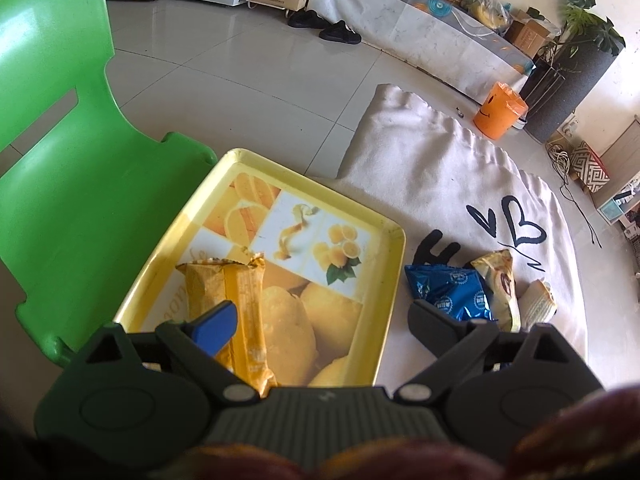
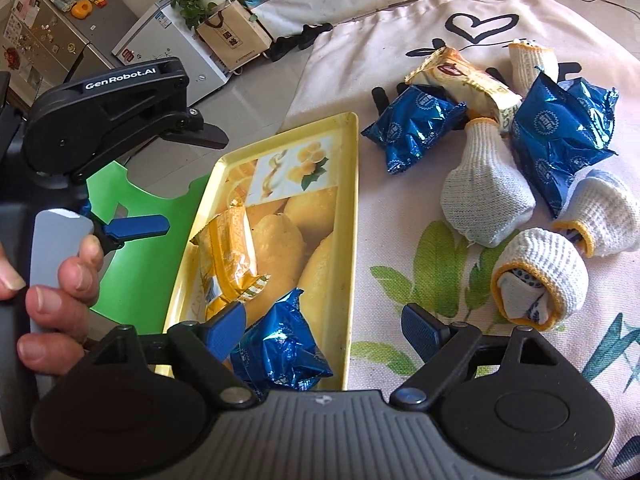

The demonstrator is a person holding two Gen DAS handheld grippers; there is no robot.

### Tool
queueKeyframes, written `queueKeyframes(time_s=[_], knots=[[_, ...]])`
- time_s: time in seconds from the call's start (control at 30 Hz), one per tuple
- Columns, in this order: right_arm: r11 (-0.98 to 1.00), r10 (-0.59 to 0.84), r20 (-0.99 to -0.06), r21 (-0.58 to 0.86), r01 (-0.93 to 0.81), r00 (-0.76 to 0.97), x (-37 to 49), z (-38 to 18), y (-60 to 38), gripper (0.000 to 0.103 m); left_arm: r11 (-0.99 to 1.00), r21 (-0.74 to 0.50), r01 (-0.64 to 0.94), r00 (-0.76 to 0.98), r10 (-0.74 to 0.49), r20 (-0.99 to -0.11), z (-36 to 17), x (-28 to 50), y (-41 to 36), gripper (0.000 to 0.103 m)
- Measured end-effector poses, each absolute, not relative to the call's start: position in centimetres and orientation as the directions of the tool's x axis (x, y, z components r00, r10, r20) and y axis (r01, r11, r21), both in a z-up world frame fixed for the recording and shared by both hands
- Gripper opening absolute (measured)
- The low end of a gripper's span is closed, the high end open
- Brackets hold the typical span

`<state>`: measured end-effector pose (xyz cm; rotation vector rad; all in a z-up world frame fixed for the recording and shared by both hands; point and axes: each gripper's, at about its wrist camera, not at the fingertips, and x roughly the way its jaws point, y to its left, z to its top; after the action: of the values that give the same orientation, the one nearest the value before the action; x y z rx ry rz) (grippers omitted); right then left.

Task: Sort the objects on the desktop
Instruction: 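Withdraw both open tools from the tray toward the remaining pile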

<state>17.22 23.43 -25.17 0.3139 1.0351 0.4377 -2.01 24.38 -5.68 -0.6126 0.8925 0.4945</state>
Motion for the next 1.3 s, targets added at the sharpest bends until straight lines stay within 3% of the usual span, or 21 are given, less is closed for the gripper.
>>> queueKeyframes(time_s=[0.83, 1.3], knots=[[0.946, 0.296, -0.823, 0.322, -0.031, 0.485, 15.9, -22.3, 13.8, 0.086, 0.840, -0.270, -0.470, 0.522, 0.019, -0.853, -6.7, -0.6, 18.4, 0.100], [0.944, 0.237, -0.833, 0.318, 0.083, 0.500, 19.8, -19.6, 6.4, 0.086, 0.881, -0.284, -0.378, 0.489, -0.070, -0.869, -8.0, 0.4, 14.5, 0.100]])
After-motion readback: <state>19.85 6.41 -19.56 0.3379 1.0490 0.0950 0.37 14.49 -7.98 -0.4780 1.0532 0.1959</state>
